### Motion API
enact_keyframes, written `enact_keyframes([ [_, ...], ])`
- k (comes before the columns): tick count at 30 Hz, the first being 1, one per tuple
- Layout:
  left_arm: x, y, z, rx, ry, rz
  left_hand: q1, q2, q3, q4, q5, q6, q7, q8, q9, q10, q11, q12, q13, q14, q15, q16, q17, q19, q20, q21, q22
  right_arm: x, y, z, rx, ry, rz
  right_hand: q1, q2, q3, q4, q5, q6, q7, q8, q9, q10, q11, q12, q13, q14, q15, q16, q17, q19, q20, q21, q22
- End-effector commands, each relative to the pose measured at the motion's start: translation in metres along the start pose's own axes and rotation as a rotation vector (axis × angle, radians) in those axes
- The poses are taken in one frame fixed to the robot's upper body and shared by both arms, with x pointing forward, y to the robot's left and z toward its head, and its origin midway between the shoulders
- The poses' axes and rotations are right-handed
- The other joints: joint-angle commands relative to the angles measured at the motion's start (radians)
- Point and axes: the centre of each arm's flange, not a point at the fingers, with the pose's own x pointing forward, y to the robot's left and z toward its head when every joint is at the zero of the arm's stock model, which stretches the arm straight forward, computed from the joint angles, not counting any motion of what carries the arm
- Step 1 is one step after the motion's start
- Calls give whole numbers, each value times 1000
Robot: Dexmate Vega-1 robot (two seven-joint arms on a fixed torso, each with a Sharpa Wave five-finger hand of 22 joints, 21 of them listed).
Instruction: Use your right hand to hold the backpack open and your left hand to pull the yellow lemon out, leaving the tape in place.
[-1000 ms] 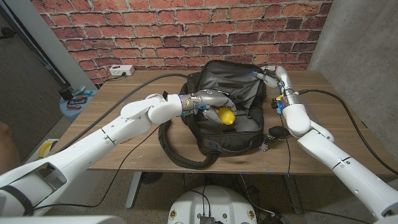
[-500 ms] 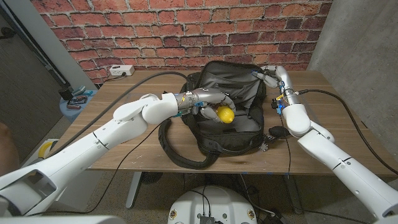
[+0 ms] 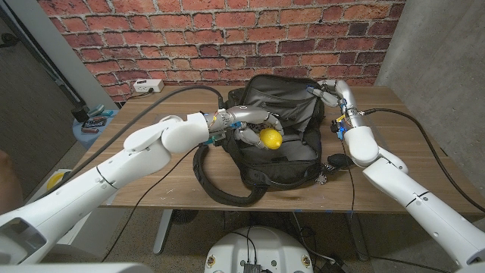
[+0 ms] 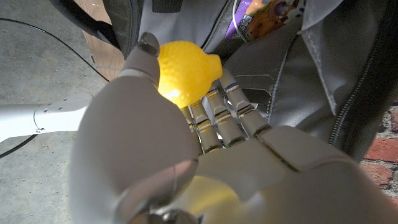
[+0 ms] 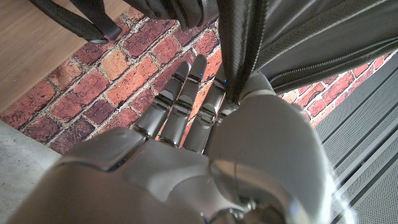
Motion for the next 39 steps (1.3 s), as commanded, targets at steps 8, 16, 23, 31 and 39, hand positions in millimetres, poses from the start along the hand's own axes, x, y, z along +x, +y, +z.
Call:
enact_keyframes([
  [8, -27, 11, 2, -56, 50, 25, 32, 64, 2, 10, 7, 113, 63, 55, 99, 14, -8, 30, 146, 1, 6, -8, 3, -2, 0, 9, 0, 9, 4, 9, -10, -8, 3, 2, 6, -5, -1, 7, 4, -2, 4, 3, 1, 5, -1, 3, 11, -120, -1, 5, 8, -66, 0, 4],
  [16, -39, 14, -3, -129, 75, 30, 29, 68, 3, 10, 8, 113, 65, 56, 98, 13, -7, 32, 150, 1, 7, -12, 5, -2, -1, 11, 0, 17, 3, 14, -18, -15, -3, 2, 7, -6, -1, 7, 3, -2, 3, 4, 2, 6, -1, 3, 11, -120, -3, 5, 7, -63, 0, 4],
  [23, -52, 18, -8, -159, 113, 42, 31, 70, 4, 9, 8, 112, 67, 57, 97, 12, -2, 33, 153, 1, 6, -15, 7, -4, 0, 13, 0, 25, 8, 16, -24, -15, 10, 1, 7, -7, 0, 7, 3, -2, 3, 4, 2, 8, -2, 3, 12, -119, -3, 5, 7, -63, 0, 4],
  [31, -64, 24, -13, -306, 138, 64, 29, 71, 3, 9, 8, 112, 72, 59, 96, 13, -2, 35, 158, 1, 7, -17, 11, -6, 0, 15, 0, 28, 10, 18, -35, -12, 11, 1, 7, -8, 1, 7, 3, 0, 3, 4, 1, 6, -2, 4, 12, -119, -3, 6, 7, -63, 0, 4],
  [39, -74, 26, -16, -332, 152, 78, 28, 73, 3, 9, 8, 110, 75, 59, 96, 10, 0, 35, 161, 0, 10, -18, 15, -7, 0, 17, -1, 26, 14, 19, -37, -6, 9, 2, 7, -9, 0, 7, 3, -2, 2, 4, 1, 7, -3, 3, 11, -120, -5, 6, 6, -62, 0, 4],
])
